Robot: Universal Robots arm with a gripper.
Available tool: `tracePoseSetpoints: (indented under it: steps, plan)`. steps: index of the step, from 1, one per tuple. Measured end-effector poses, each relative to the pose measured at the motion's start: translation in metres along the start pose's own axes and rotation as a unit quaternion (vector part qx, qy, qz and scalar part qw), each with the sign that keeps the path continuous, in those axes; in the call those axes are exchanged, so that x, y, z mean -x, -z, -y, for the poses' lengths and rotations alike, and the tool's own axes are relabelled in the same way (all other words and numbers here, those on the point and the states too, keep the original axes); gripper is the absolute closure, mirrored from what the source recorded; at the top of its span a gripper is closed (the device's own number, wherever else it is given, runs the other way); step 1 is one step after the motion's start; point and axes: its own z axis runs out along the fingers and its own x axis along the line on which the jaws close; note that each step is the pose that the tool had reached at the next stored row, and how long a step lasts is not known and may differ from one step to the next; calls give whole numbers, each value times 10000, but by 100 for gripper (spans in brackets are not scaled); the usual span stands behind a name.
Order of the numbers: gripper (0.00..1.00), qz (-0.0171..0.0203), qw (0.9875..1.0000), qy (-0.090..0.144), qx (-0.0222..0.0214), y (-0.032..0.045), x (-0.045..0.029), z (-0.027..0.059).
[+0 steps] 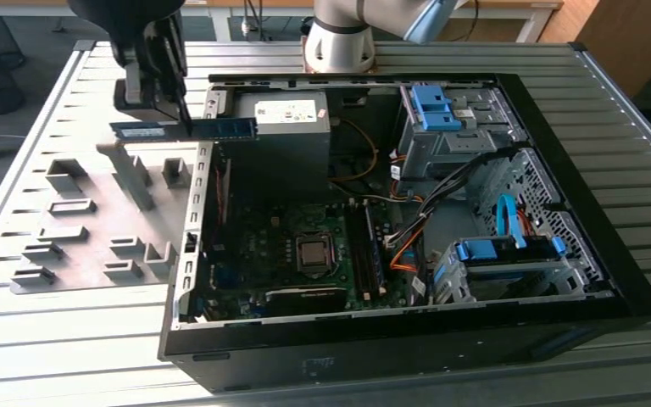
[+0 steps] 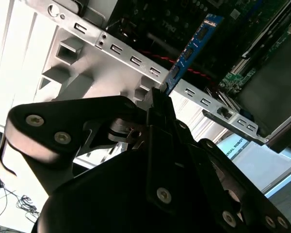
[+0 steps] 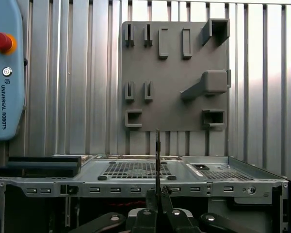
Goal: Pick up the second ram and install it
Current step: 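Pick up the second ram and move it above second insertion slot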
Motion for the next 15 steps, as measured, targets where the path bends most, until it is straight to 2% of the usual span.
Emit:
tracePoseSetpoints:
  steps: [15]
  plan:
    - [86,0,10000,0,0,3,0,234]
